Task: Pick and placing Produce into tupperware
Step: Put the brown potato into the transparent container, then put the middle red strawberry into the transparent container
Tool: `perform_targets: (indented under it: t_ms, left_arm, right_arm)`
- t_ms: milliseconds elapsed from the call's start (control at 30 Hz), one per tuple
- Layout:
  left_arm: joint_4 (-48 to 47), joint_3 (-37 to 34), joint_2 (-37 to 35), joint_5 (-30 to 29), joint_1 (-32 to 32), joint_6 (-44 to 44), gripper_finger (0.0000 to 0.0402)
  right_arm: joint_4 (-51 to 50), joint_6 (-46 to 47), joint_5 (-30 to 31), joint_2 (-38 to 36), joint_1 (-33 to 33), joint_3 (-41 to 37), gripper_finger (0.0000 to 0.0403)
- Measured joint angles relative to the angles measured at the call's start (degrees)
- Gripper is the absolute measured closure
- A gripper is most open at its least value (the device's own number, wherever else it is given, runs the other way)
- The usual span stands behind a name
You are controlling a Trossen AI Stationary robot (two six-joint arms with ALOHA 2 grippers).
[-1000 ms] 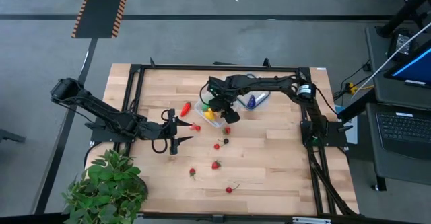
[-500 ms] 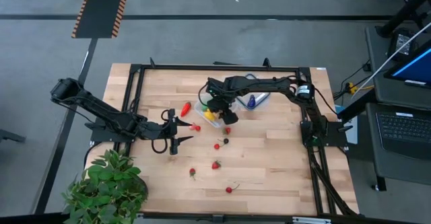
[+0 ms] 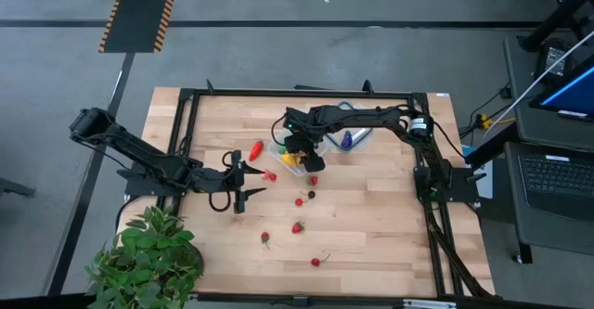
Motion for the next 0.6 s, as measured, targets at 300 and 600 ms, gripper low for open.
perform_targets:
  t_ms: [300, 600]
  left_arm:
    - [0.01, 0.0, 0.0, -0.01, 0.0, 0.0, 0.0176]
    - [0.04, -0.02, 0.0, 0.0, 0.0, 0.0, 0.0176]
  right_arm:
    - [-2.1, -0.13, 0.49, -1.49, -0.19, 1.79, 0.0276]
    - [-8.01, 1.55, 0.53, -1.75, -0.63, 10.77, 0.0393]
